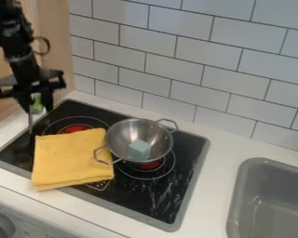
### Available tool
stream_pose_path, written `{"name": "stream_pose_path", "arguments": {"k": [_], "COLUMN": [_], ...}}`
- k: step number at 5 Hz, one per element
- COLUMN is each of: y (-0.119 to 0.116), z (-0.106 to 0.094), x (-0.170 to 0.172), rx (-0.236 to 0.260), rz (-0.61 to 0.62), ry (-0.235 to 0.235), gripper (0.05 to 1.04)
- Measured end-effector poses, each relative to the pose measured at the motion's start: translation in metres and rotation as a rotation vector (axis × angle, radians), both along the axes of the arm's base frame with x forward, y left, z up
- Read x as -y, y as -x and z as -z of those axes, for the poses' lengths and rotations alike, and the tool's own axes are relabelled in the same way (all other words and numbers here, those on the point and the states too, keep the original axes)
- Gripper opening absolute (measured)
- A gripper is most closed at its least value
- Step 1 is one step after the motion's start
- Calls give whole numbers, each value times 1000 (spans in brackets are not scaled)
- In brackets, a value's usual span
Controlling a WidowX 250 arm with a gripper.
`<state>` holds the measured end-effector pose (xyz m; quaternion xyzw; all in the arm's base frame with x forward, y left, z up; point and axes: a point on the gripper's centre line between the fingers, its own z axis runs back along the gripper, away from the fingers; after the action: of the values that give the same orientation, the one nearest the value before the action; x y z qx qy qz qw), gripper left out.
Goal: Moved the thing
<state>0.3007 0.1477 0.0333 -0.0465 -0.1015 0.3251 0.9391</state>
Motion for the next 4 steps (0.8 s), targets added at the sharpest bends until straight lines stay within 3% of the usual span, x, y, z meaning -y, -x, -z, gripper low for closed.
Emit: {"name": "stream_pose_path", "arguments": {"k": [2,4], "y": [0,6], "z": [-41,-67], "x": [20,84], "rx": [97,153], "rz": [35,198], "ry": [14,26], "gripper": [349,349]}}
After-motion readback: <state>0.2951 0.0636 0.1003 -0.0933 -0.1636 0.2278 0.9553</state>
